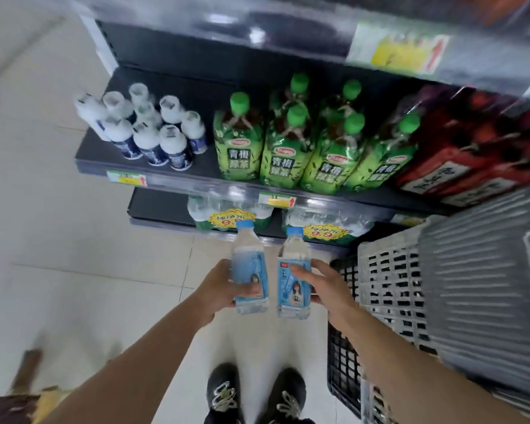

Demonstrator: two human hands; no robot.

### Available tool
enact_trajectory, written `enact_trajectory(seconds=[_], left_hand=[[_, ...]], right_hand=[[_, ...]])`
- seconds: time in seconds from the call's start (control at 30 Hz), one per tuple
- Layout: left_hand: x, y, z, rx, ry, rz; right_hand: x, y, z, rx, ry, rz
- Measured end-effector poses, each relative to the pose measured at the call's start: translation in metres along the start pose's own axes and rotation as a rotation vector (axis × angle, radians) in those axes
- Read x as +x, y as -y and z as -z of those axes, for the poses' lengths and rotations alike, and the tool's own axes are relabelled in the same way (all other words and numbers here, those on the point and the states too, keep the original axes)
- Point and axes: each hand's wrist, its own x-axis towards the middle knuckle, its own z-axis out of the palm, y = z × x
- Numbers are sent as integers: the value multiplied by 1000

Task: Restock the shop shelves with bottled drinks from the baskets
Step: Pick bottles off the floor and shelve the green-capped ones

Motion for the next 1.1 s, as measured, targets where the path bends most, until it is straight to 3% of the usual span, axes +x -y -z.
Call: enact_trajectory(seconds=[0.43,1.1], left_hand=[[-177,-151,13,55,-79,-291],[-407,-310,-41,28,-200,-794]], right_hand=[[-175,161,6,20,23,267],[-395,319,77,64,85,820]])
